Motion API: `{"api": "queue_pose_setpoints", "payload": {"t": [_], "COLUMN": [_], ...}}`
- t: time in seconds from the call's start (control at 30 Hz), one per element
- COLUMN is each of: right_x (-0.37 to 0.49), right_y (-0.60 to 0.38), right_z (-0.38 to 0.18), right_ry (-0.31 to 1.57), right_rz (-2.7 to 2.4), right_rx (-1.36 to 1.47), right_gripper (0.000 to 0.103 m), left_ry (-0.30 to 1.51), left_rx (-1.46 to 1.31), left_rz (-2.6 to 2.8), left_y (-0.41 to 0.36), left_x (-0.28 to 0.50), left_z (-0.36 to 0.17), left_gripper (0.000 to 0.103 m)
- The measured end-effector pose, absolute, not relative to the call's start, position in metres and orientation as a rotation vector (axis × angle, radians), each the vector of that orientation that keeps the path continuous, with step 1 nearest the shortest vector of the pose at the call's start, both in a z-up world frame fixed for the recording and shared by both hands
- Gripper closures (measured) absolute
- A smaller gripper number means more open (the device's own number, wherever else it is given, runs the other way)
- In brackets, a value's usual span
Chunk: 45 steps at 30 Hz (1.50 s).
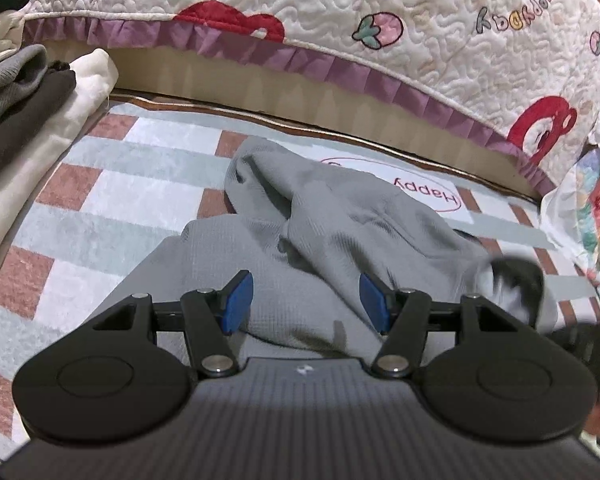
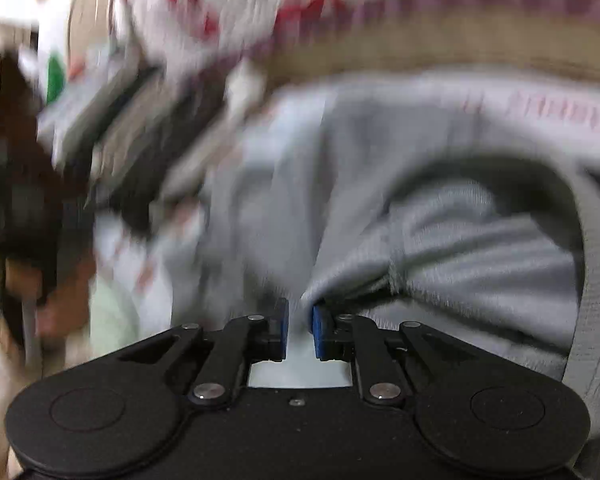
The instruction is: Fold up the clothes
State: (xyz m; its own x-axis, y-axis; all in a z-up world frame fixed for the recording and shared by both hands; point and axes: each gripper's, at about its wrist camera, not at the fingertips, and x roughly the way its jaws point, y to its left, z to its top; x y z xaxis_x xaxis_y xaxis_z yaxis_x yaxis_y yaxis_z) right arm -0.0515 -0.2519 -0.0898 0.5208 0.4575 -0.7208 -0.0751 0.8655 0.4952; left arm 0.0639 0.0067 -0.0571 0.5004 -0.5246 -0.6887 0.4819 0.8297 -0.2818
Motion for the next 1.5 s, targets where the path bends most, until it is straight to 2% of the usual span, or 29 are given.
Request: {"api": "queue_pose_setpoints", "payload": {"t": [0.1, 0.17, 0.3, 0.33, 0.37, 0.43, 0.67, 0.7, 0.73, 0.77, 0.8, 0.9, 1.03, 1.13, 1.37, 1.5], "right_x": [-0.067, -0.076, -0.089, -0.09, -0.087, -0.071, -0.014, -0.007, -0.002, 0.0, 0.0, -0.011, -0.05, -0.076, -0.092, -0.092], "right_y": [-0.242, -0.245, -0.264, -0.271, -0.278, -0.29, -0.295, -0.296, -0.295, -0.296, -0.294, -0.282, -0.269, -0.264, -0.236, -0.224], "right_z": [-0.097, -0.085, -0.039, -0.028, -0.022, -0.026, -0.073, -0.079, -0.082, -0.084, -0.08, -0.061, -0.029, -0.02, -0.024, -0.026], "right_ry": [1.092, 1.068, 0.869, 0.808, 0.765, 0.75, 0.721, 0.717, 0.705, 0.69, 0.663, 0.551, 0.387, 0.359, 0.441, 0.463], "right_rz": [0.307, 0.26, 0.209, 0.197, 0.177, 0.11, -0.148, -0.176, -0.197, -0.2, -0.181, -0.085, 0.133, 0.257, 0.417, 0.496], "right_rx": [0.388, 0.383, 0.463, 0.495, 0.536, 0.637, 0.666, 0.676, 0.676, 0.659, 0.636, 0.563, 0.517, 0.527, 0.486, 0.47], "right_gripper": [0.085, 0.077, 0.076, 0.07, 0.058, 0.043, 0.043, 0.046, 0.062, 0.083, 0.089, 0.096, 0.098, 0.098, 0.098, 0.098], "left_ry": [0.86, 0.865, 0.849, 0.844, 0.838, 0.828, 0.832, 0.839, 0.846, 0.851, 0.851, 0.851, 0.868, 0.903, 1.084, 1.133], "left_rx": [-0.045, -0.035, -0.02, -0.016, -0.012, -0.004, -0.03, -0.042, -0.053, -0.064, -0.069, -0.09, -0.169, -0.276, -0.734, -0.806], "left_rz": [-0.608, -0.611, -0.635, -0.642, -0.648, -0.661, -0.668, -0.666, -0.665, -0.661, -0.655, -0.642, -0.663, -0.713, -0.875, -0.872], "left_y": [0.005, 0.003, -0.002, -0.003, -0.004, -0.006, -0.004, -0.003, -0.002, 0.0, 0.001, 0.006, 0.014, 0.021, 0.042, 0.042], "left_x": [0.063, 0.062, 0.057, 0.056, 0.054, 0.051, 0.052, 0.054, 0.055, 0.057, 0.057, 0.06, 0.065, 0.07, 0.087, 0.09], "left_z": [-0.059, -0.06, -0.06, -0.059, -0.059, -0.058, -0.058, -0.058, -0.059, -0.06, -0.06, -0.059, -0.058, -0.059, -0.088, -0.1], "left_gripper": [0.045, 0.045, 0.045, 0.046, 0.046, 0.046, 0.046, 0.046, 0.046, 0.046, 0.046, 0.046, 0.045, 0.045, 0.043, 0.04]}}
